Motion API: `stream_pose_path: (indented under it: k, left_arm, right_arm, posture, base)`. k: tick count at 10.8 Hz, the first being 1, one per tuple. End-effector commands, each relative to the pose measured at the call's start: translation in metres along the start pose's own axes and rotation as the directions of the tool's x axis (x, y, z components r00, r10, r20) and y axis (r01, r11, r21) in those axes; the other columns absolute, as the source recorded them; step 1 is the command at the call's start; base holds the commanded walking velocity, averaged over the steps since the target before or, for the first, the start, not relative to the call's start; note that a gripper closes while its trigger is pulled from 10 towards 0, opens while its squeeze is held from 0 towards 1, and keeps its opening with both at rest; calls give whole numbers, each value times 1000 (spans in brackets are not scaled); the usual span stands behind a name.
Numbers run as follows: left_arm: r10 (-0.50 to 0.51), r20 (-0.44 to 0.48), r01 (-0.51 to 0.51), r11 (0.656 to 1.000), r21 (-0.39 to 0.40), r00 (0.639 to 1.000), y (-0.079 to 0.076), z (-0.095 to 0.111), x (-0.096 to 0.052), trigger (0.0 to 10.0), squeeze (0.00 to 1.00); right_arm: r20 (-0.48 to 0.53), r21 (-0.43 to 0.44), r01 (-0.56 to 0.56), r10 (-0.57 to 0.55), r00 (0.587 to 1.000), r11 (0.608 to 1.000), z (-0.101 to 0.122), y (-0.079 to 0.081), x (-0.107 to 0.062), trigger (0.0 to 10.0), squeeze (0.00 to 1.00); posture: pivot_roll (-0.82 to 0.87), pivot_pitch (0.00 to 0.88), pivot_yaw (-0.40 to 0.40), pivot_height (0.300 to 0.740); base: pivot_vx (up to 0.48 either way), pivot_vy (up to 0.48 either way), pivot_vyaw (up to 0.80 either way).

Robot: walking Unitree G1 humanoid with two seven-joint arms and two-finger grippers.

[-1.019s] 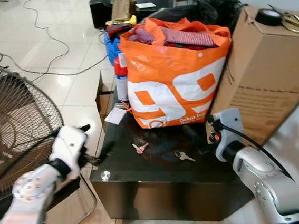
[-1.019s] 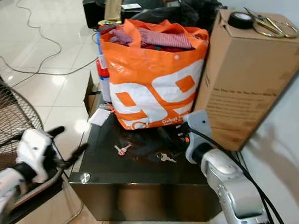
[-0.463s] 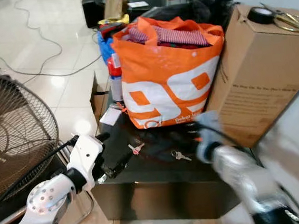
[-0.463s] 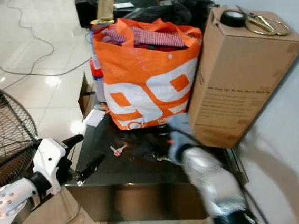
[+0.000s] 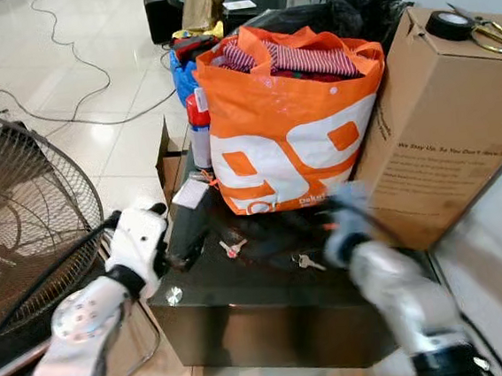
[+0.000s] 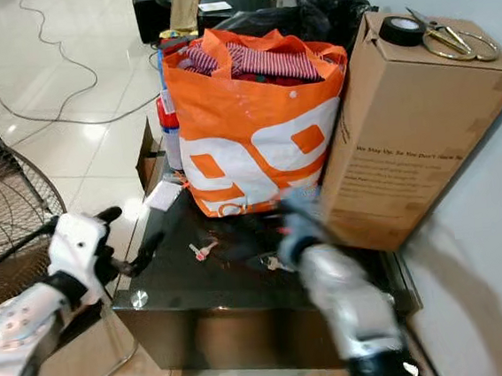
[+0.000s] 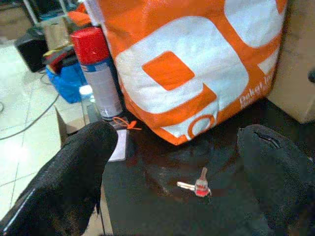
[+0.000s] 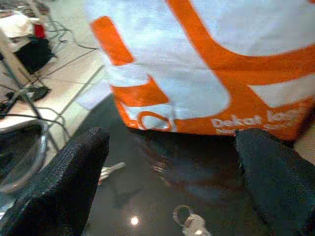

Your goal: Hang keys on a hook

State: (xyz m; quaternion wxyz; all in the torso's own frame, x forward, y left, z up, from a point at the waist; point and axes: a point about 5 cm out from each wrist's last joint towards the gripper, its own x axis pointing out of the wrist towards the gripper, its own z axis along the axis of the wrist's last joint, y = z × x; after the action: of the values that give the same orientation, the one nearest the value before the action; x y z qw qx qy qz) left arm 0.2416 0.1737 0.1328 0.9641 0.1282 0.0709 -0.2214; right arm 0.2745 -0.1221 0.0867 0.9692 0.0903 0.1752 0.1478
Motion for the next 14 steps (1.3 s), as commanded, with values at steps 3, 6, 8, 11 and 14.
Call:
stream_pose_path:
  k: [3, 6, 8, 11, 14]
  left_arm:
    - [9, -8, -9, 1000, -11, 1000, 0, 0, 11, 10000, 0]
    - [14, -8, -14, 1000, -4, 1000, 2, 1, 13, 10000, 0]
    - [18, -21, -17, 1000, 18, 1000, 3, 1, 15, 10000, 0]
    - [-35, -25, 35, 999, 26, 999, -1, 0, 18, 10000, 0]
    - [-192, -93, 196, 980, 45, 977, -12, -11, 11, 10000, 0]
  right_arm:
    - [23, -8, 16, -16, 1000, 1000, 1, 1, -11, 10000, 1000]
    - [28, -43, 18, -17, 999, 999, 4, 3, -8, 10000, 1000]
    - [22, -67, 21, -20, 1000, 998, 5, 2, -6, 10000, 996]
    - [-1, -107, 27, -27, 1000, 994, 4, 2, -4, 10000, 0]
    - [-142, -228, 5, -39, 989, 974, -5, 3, 17, 10000, 0]
  posture:
    - [-51, 0, -14, 740]
    - [-47, 0, -11, 740]
    - [-44, 0, -6, 740]
    - [-49, 0, 0, 740]
    - [-58, 0, -2, 740]
  base:
    - [364, 0, 800]
    - [344, 0, 0]
    - [0, 0, 0]
    - [0, 0, 0]
    - [0, 0, 0]
